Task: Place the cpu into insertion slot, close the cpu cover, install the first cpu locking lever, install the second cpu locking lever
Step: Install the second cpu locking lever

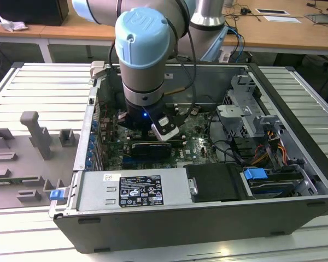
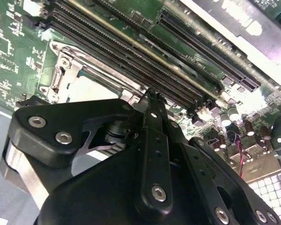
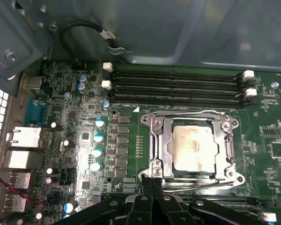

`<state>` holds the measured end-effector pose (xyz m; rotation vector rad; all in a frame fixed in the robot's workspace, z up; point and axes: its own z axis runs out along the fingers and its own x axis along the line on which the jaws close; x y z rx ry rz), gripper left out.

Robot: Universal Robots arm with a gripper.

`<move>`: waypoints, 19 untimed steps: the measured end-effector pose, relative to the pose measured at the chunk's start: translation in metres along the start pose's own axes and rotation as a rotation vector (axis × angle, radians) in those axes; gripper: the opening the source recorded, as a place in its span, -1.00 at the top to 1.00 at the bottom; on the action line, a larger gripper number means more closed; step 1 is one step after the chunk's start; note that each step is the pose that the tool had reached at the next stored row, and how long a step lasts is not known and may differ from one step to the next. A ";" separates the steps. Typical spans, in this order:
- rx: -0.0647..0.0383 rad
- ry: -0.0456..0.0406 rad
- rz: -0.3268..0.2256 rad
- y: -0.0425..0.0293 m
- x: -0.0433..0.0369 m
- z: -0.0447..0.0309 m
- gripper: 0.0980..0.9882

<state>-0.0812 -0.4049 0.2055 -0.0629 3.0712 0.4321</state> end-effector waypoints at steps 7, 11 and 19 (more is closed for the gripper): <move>-0.034 -0.0020 0.001 -0.0034 0.0035 0.0065 0.98; -0.044 -0.0026 0.001 -0.0045 0.0036 0.0101 0.98; -0.055 -0.0028 0.001 -0.0044 0.0078 0.0102 0.98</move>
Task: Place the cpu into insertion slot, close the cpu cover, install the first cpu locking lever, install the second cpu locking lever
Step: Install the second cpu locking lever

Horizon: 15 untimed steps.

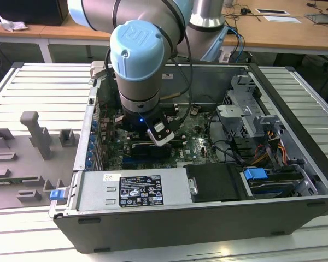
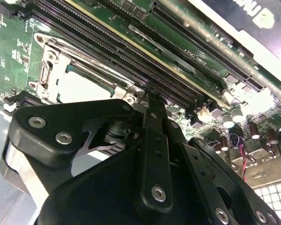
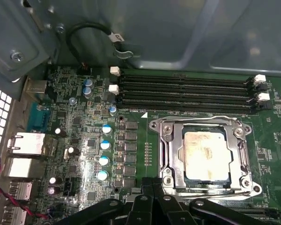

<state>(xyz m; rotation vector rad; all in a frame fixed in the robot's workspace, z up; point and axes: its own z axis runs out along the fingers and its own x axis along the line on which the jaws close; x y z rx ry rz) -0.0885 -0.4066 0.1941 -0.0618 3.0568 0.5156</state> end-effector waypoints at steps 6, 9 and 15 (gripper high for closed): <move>-0.003 -0.0005 0.000 0.0056 0.0002 -0.0160 0.98; -0.003 -0.0006 0.000 0.0085 -0.0002 -0.0241 0.98; -0.012 -0.0012 0.000 0.0118 -0.0005 -0.0333 0.98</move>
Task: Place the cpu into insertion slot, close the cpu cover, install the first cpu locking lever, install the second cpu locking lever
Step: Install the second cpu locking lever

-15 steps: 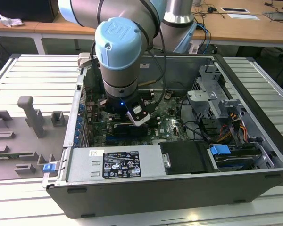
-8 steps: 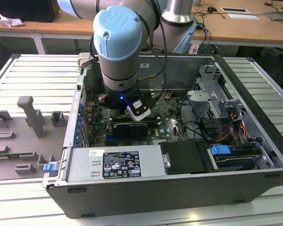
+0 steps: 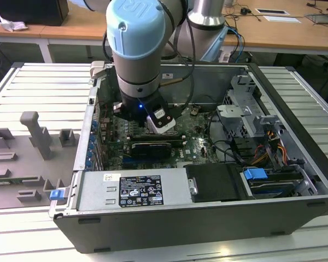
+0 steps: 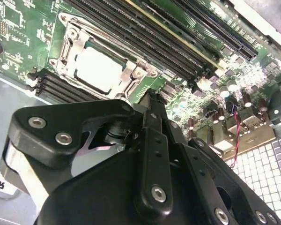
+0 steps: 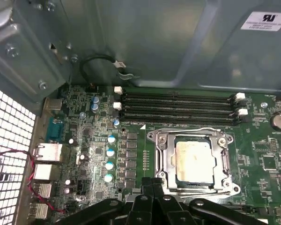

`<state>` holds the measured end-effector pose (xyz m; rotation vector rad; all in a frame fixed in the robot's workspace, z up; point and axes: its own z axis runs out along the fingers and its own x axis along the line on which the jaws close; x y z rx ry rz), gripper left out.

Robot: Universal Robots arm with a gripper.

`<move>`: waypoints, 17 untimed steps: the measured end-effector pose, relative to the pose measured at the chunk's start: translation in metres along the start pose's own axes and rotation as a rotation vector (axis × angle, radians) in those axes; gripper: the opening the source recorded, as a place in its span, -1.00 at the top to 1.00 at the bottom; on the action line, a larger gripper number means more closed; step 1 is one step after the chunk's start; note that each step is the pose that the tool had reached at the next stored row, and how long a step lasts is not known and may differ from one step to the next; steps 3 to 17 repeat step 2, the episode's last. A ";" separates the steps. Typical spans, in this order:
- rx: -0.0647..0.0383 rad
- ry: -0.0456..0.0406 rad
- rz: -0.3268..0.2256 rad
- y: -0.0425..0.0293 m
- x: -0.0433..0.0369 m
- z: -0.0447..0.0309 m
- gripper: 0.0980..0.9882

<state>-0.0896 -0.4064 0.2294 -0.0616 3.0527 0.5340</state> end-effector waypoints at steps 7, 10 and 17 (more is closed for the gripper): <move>0.000 0.0001 0.000 0.0000 0.0000 -0.0001 0.98; 0.000 0.0001 0.000 0.0000 0.0000 -0.0001 0.98; 0.000 0.0001 0.000 0.0000 0.0000 -0.0001 0.98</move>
